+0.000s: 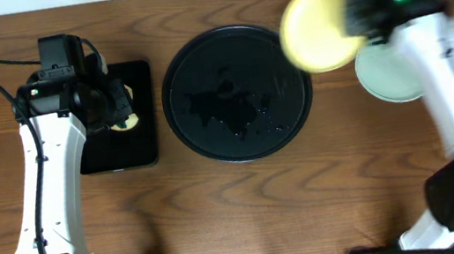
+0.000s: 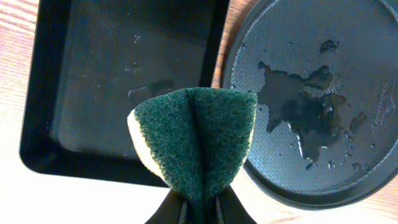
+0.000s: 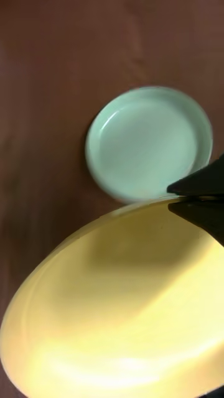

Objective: Clean dirty plates on tray and stack at the side

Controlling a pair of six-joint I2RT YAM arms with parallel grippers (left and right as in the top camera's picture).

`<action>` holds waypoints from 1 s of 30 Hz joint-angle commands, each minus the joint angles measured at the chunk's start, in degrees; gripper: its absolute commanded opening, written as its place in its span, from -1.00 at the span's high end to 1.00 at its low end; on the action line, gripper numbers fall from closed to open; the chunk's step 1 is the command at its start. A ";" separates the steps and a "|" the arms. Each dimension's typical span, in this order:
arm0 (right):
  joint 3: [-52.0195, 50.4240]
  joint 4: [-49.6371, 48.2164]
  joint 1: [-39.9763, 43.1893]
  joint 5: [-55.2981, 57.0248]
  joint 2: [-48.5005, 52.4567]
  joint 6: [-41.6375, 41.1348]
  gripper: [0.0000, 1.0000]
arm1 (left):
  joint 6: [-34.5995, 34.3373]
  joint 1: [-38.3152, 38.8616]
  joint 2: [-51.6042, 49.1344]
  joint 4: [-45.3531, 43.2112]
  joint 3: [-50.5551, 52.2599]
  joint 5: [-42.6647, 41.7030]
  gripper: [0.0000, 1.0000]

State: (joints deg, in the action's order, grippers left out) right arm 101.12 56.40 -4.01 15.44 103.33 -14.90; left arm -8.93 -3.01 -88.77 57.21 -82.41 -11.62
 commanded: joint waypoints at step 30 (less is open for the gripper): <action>0.31 4.74 17.35 -39.43 12.57 6.38 -0.04 | 0.81 -0.37 -3.04 -7.28 3.65 15.34 0.84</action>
State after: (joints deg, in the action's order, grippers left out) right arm 101.12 60.58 17.28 -16.08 115.68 -12.03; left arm -8.93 -3.01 -89.69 50.89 -81.08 -0.49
